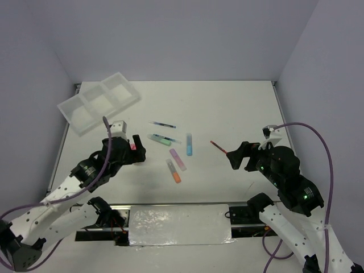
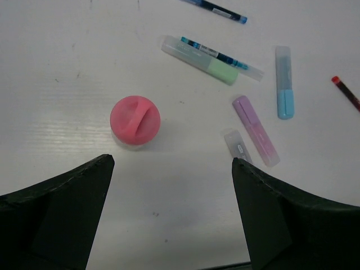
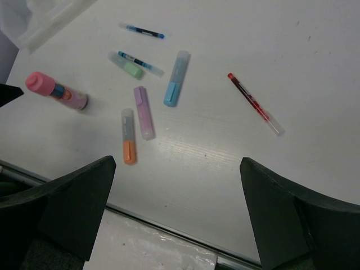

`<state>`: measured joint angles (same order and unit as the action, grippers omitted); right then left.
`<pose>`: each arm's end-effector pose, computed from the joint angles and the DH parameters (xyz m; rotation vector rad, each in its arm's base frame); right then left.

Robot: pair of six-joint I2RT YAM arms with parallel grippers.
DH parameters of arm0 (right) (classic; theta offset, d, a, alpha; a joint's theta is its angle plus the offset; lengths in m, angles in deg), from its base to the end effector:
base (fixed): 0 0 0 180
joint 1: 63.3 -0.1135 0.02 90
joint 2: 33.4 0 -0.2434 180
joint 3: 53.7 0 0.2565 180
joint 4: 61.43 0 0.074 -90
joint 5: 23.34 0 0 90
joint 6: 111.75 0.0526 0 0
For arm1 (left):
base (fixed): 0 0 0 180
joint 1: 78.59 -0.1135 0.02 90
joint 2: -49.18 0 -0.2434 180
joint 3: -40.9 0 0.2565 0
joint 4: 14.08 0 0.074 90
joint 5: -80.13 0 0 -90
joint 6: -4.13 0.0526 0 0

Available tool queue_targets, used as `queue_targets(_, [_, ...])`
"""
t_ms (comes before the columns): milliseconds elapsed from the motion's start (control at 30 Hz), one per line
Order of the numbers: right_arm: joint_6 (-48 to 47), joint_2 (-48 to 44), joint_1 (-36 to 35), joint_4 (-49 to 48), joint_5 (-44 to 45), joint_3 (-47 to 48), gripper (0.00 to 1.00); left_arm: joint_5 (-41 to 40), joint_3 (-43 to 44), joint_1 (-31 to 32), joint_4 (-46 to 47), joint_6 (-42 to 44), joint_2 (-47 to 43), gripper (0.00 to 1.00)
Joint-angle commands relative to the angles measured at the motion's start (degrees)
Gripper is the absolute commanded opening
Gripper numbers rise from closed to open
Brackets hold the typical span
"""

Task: Sort the stationery into containers
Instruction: Pick up the stationery from the center of the board.

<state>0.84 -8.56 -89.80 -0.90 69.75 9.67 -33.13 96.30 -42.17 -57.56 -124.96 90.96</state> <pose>0.1060 0.0497 0.3281 -0.0317 1.9889 0.5085 0.1683 -0.0984 0.2752 -0.2926 2.0483 -0.3940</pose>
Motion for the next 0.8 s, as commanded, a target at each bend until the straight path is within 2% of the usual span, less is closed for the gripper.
queue_targets(0, [-0.35, 0.03, -0.39, -4.55, -2.83, -0.89, 1.0, -10.99, -0.2, 4.25, 2.8, -4.57, 5.57, 0.99])
queue_targets(67, [-0.79, 0.21, -0.31, -4.12, -4.15, -0.89, 1.0, -16.86, -0.64, 5.32, 1.4, -6.86, 7.95, 0.99])
queue_targets(267, [-1.5, 0.29, -0.39, -4.2, -4.59, -0.89, 1.0, -23.48, -3.63, 5.41, 4.37, -8.1, 8.4, 0.99])
queue_targets(600, [-1.67, 1.44, -0.39, -5.08, -5.03, -1.42, 1.0, -23.31, -4.78, 5.06, 12.98, -8.02, 19.65, 0.99])
queue_targets(700, [-1.93, 1.18, -0.39, -4.82, -4.94, -1.07, 1.0, -23.93, -4.6, 4.27, 14.04, -8.54, 22.29, 0.93])
queue_targets(767, [-1.93, 1.0, -0.31, -4.73, -5.03, -0.98, 1.0, -23.93, -4.69, 3.13, 14.75, -8.63, 23.78, 0.77])
